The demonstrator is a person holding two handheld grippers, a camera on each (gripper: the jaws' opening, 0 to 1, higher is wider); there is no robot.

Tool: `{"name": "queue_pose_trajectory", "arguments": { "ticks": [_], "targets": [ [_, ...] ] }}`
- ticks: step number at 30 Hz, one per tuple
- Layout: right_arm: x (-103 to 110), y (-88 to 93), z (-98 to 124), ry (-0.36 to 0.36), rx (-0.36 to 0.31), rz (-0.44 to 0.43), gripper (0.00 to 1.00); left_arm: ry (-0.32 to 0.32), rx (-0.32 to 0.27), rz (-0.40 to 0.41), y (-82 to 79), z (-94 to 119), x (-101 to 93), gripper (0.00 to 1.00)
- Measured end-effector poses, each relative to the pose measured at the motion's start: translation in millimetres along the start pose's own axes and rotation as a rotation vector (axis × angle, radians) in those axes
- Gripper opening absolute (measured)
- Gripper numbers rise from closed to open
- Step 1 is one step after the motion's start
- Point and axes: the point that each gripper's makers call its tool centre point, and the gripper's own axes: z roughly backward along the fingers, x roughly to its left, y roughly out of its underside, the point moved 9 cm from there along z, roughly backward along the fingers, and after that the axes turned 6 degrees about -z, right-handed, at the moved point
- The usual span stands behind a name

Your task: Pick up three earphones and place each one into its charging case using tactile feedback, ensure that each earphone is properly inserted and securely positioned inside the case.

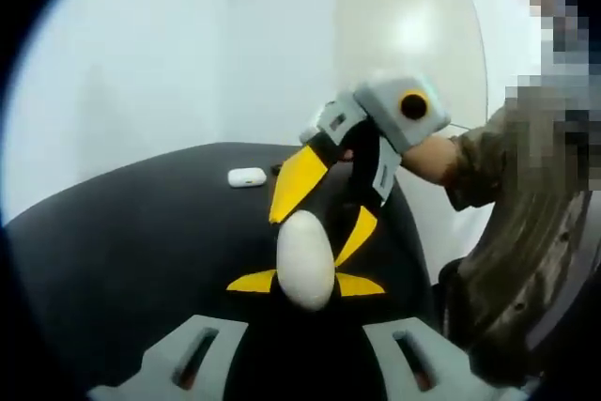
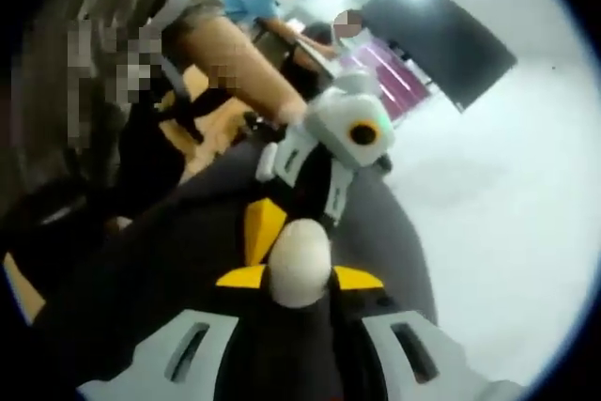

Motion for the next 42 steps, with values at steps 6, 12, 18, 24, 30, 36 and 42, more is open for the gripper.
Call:
{"name": "queue_pose_trajectory", "arguments": {
  "ticks": [6, 12, 18, 24, 30, 36, 42],
  "targets": [
    [-2.4, 6.4, -1.4, 0.007, -0.04, -0.139, 0.28, -0.021, -0.01, -0.036, -0.6, -0.2, -0.6, 0.24],
    [-11.8, 20.2, -0.8, 0.011, -0.09, -0.32, 0.28, -0.07, -0.024, -0.087, -2.3, -1.3, -0.3, 0.35],
    [-13.0, 27.5, -5.7, 0.02, -0.045, -0.328, 0.32, -0.111, -0.032, -0.103, -2.4, 0.1, 3.6, 0.46],
    [-11.0, 37.0, -6.9, 0.05, -0.11, -0.48, 0.34, -0.146, -0.041, -0.114, -3.3, 2.2, 7.8, 0.53],
    [-9.3, 45.0, -7.2, 0.079, -0.139, -0.693, 0.39, -0.174, -0.122, -0.08, -8.4, 10.6, 15.2, 0.57],
    [-16.0, 41.4, -12.5, 0.114, -0.142, -0.849, 0.44, -0.267, -0.302, -0.039, -18.7, 29.4, 27.8, 0.58],
    [-21.8, 32.9, -27.8, 0.113, -0.215, -0.932, 0.44, -0.339, -0.436, -0.01, -24.7, 44.0, 31.8, 0.55]
  ]
}}
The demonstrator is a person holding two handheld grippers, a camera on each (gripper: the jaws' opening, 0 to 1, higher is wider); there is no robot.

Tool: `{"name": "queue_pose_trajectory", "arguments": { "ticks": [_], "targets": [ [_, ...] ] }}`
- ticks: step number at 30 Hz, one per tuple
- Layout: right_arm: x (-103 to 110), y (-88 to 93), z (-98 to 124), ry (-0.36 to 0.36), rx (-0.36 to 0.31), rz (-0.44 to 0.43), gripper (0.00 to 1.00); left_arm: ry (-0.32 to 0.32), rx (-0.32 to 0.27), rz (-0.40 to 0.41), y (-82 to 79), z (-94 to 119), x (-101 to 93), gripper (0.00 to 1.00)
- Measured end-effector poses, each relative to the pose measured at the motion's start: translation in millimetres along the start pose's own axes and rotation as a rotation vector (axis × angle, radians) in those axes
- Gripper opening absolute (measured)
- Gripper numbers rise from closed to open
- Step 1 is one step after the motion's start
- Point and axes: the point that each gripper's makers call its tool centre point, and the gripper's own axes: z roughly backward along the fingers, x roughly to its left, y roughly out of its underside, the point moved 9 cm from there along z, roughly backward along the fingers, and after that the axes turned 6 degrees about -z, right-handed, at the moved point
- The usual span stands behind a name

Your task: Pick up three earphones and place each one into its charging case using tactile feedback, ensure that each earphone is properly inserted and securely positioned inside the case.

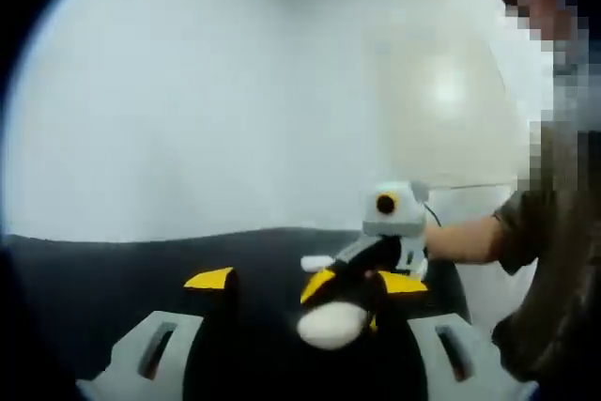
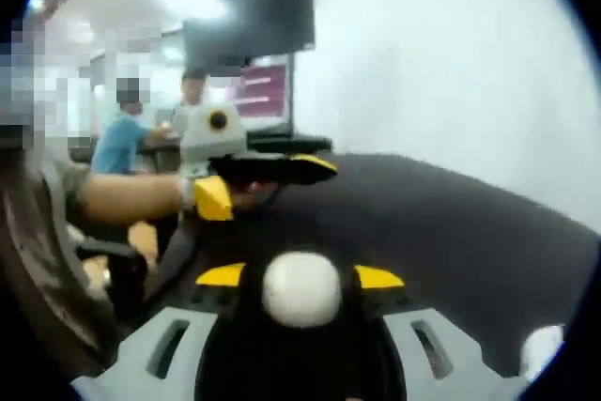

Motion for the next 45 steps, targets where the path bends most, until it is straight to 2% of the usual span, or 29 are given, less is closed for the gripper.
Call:
{"name": "queue_pose_trajectory", "arguments": {
  "ticks": [4, 6, 11, 17, 20, 26, 30, 35, 45],
  "targets": [
    [0.7, 9.9, -6.8, 0.035, 0.1, 0.068, 0.44, -0.017, -0.062, -0.023, -5.2, 6.0, 1.4, 0.53],
    [5.6, 10.3, -8.5, 0.039, 0.08, 0.066, 0.43, -0.019, -0.07, -0.027, -6.1, 4.7, -1.5, 0.51],
    [6.9, 10.9, -8.1, 0.063, 0.076, 0.057, 0.4, -0.014, -0.037, -0.043, -4.2, 0.3, -9.2, 0.5],
    [13.1, 9.9, -6.1, 0.083, 0.082, 0.068, 0.39, -0.024, -0.042, -0.036, -3.8, 2.7, -3.4, 0.49],
    [13.8, 8.9, -5.3, 0.095, 0.084, 0.098, 0.39, -0.026, -0.042, -0.029, -3.4, 3.2, -1.3, 0.49],
    [13.2, 5.7, -0.7, 0.133, 0.088, 0.159, 0.39, -0.031, -0.038, -0.029, -4.2, 1.0, -9.6, 0.49],
    [6.1, 4.5, 8.7, 0.178, 0.1, 0.193, 0.39, -0.032, -0.038, -0.031, -4.7, 0.8, -12.3, 0.49],
    [-3.9, 5.5, 26.3, 0.247, 0.089, 0.176, 0.39, -0.032, -0.044, -0.027, -5.3, 0.9, -13.0, 0.48],
    [-12.0, 1.7, 52.3, 0.316, 0.07, 0.153, 0.39, -0.034, -0.043, -0.024, -5.1, 2.6, -9.4, 0.48]
  ]
}}
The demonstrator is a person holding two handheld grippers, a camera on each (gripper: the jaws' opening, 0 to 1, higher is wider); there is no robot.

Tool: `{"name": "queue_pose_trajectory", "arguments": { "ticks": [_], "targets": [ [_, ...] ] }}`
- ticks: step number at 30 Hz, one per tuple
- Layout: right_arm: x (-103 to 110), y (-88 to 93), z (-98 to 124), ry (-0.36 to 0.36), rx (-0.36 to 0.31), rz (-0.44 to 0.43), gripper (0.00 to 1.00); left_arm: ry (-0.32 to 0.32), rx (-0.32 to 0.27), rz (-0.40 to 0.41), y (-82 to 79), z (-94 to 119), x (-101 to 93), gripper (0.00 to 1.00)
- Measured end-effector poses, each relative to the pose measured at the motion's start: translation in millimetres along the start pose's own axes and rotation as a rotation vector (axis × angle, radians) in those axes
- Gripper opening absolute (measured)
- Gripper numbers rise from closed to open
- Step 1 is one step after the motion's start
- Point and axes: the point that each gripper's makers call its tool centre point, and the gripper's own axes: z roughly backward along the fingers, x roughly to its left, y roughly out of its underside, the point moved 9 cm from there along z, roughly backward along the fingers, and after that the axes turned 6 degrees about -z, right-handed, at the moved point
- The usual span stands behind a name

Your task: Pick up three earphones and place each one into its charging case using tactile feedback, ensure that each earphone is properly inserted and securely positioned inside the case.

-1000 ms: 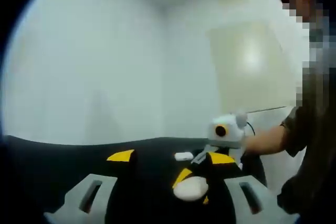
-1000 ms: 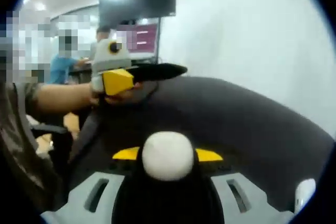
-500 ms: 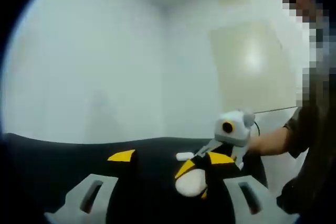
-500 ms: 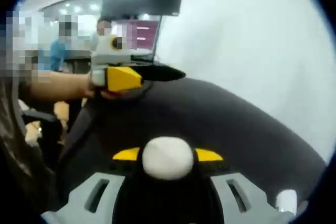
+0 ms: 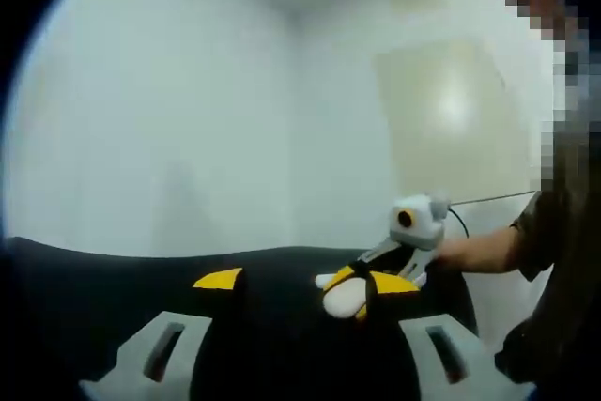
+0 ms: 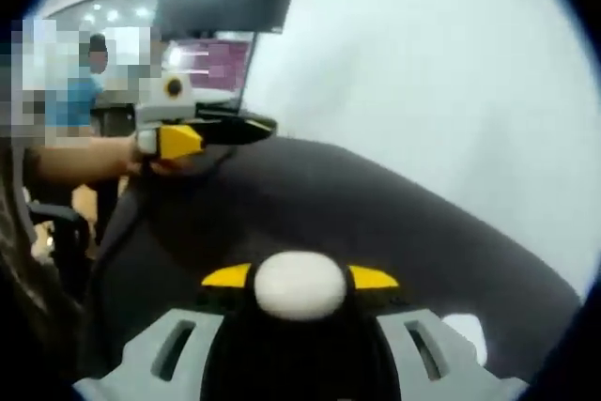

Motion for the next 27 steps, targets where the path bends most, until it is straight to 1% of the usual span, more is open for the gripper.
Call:
{"name": "queue_pose_trajectory", "arguments": {
  "ticks": [2, 5, 7, 8, 9, 12, 13, 16, 18, 21, 23, 25, 27],
  "targets": [
    [-1.2, -0.6, 4.7, 0.009, 0.001, 0.0, 0.39, 0.002, -0.004, 0.001, -0.6, 0.0, -1.2, 0.48],
    [-4.0, 0.0, 13.3, 0.028, 0.003, 0.005, 0.39, 0.002, -0.007, 0.005, -0.3, 1.4, 3.6, 0.48],
    [-9.9, 2.9, 20.0, 0.044, 0.005, -0.005, 0.39, 0.001, -0.005, 0.006, 0.1, 1.8, 5.8, 0.48],
    [-9.5, 4.8, 24.8, 0.05, 0.003, -0.024, 0.39, 0.0, -0.003, 0.005, 0.6, 2.2, 7.7, 0.48],
    [-8.8, 7.6, 29.7, 0.05, -0.002, -0.073, 0.39, 0.001, -0.001, 0.003, 1.0, 2.5, 8.9, 0.48],
    [-10.9, 14.4, 42.1, 0.057, -0.038, -0.177, 0.39, 0.002, 0.008, -0.007, 2.2, 3.0, 11.3, 0.48],
    [-13.9, 17.9, 46.0, 0.068, -0.044, -0.192, 0.39, 0.003, 0.008, -0.009, 2.3, 3.0, 11.8, 0.48],
    [-20.9, 26.7, 56.6, 0.141, -0.023, -0.211, 0.39, 0.004, 0.01, -0.007, 2.7, 3.5, 13.7, 0.48],
    [-24.6, 29.0, 62.4, 0.156, -0.042, -0.241, 0.39, 0.004, 0.008, -0.006, 2.5, 3.7, 13.6, 0.48],
    [-24.8, 31.3, 67.4, 0.14, -0.075, -0.281, 0.39, 0.003, 0.014, -0.011, 2.8, 3.0, 11.4, 0.47],
    [-24.5, 34.2, 67.3, 0.137, -0.067, -0.288, 0.39, 0.003, 0.024, -0.012, 3.7, 2.4, 11.2, 0.47],
    [-24.2, 39.0, 67.0, 0.159, -0.032, -0.241, 0.39, 0.003, 0.03, -0.015, 4.1, 2.0, 10.4, 0.47],
    [-24.5, 39.6, 69.5, 0.157, -0.037, -0.235, 0.39, 0.005, 0.033, -0.02, 3.8, 1.2, 6.6, 0.47]
  ]
}}
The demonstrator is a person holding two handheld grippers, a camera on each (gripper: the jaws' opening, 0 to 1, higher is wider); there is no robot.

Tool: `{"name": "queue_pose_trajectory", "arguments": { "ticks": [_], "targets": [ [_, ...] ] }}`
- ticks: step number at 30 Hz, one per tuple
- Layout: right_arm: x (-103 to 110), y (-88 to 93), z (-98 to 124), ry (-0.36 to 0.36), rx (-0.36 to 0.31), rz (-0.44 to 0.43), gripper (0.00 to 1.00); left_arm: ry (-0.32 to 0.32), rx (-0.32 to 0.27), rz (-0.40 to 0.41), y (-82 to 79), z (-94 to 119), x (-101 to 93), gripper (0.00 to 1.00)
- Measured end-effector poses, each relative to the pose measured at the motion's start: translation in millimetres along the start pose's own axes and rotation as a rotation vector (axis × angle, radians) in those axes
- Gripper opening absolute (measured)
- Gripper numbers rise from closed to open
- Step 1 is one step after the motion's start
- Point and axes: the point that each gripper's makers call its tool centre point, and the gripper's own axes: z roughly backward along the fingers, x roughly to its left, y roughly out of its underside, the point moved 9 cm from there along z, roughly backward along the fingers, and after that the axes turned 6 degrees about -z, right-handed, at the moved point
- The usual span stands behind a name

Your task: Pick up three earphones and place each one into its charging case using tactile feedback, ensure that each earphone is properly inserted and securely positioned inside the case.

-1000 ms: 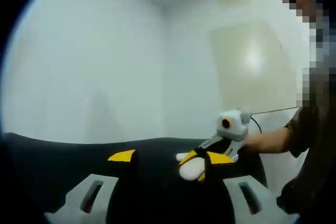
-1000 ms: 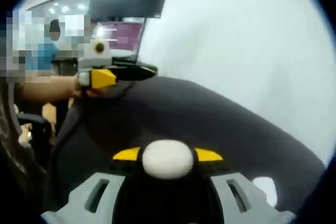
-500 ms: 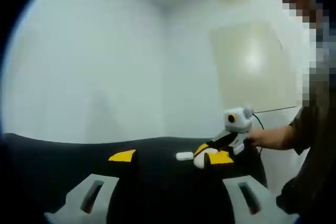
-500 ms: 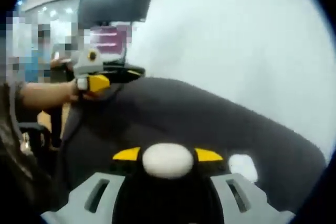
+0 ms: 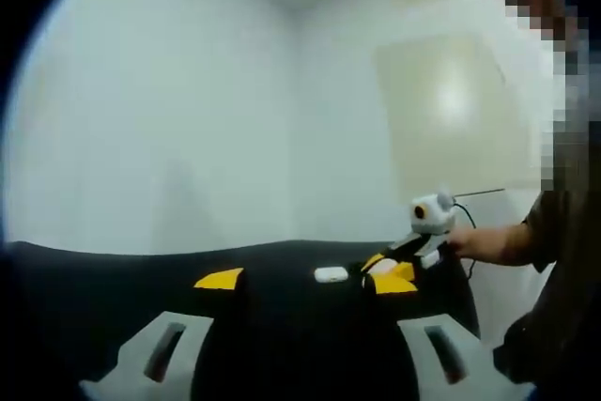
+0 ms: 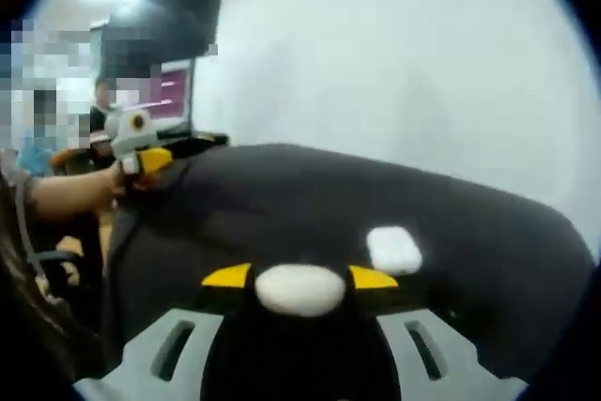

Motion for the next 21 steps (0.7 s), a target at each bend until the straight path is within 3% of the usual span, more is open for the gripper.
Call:
{"name": "queue_pose_trajectory", "arguments": {
  "ticks": [3, 8, 13, 21],
  "targets": [
    [-8.8, 0.9, 5.9, 0.032, -0.006, -0.012, 0.39, 0.001, 0.006, -0.006, 0.0, -0.5, -3.4, 0.47],
    [-24.1, 15.7, 14.6, 0.081, 0.026, -0.106, 0.39, 0.005, 0.015, -0.006, 0.7, -0.7, -4.3, 0.47],
    [-24.4, 15.2, 6.8, 0.13, 0.067, -0.027, 0.39, -0.003, 0.018, -0.006, 0.5, -0.5, -6.1, 0.46],
    [-30.6, 13.1, 2.6, 0.129, 0.074, -0.041, 0.39, -0.011, 0.039, -0.019, 2.1, -0.6, -8.8, 0.46]
  ]
}}
